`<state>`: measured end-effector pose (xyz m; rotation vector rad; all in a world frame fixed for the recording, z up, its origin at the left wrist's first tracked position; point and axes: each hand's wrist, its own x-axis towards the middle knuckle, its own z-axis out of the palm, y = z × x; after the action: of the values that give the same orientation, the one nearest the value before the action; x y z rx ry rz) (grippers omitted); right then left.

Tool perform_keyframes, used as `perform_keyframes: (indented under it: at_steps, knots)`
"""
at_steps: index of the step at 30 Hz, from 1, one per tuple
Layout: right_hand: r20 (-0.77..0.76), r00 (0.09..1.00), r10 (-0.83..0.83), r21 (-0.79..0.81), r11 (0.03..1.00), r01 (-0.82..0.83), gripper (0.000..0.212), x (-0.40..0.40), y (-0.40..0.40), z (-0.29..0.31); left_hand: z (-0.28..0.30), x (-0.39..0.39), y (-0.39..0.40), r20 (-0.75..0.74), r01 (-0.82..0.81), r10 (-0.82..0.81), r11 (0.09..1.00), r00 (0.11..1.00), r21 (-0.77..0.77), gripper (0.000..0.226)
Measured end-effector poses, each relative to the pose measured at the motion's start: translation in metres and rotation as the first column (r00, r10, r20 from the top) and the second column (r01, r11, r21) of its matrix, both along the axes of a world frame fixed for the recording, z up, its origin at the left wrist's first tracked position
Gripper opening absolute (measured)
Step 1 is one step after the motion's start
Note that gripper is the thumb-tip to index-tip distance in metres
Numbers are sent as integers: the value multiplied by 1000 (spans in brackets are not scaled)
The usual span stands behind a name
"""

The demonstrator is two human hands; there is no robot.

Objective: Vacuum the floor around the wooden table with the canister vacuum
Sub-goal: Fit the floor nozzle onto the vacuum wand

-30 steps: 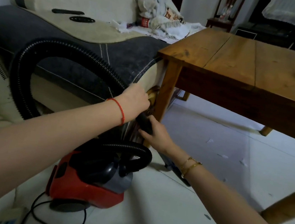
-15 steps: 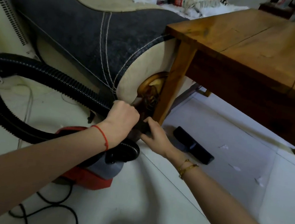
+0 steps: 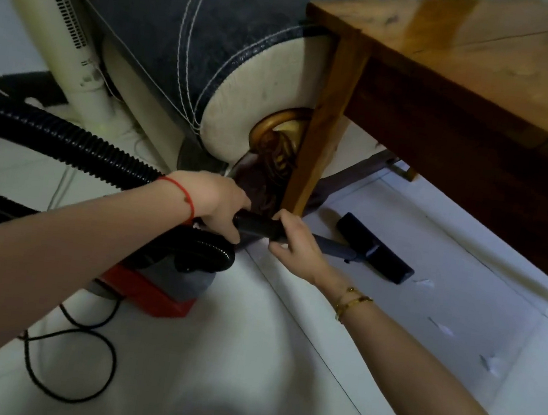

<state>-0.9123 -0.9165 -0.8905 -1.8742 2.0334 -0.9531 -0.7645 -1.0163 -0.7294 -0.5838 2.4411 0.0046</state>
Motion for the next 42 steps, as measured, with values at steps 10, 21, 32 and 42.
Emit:
perform_keyframes:
  at_steps: [10,21,32,42]
  knots:
    - [23,1000,-12,-39,999,13,18,-3,17,9,8,20,54,-167,54,-138,901,976,-431,41]
    - [-161,981,-106,-72,993,95,23,11,33,-11,-59,19,79,-391,-125,-71,882,918,-454,28]
    - [-388,897,-210,133,951,280,35,13,29,-2,-76,-17,73,-307,-120,26,949,951,-293,33]
    - [-429,882,-193,150,948,281,36,-7,20,8,-65,-24,50,-288,-62,-16,964,958,-258,39]
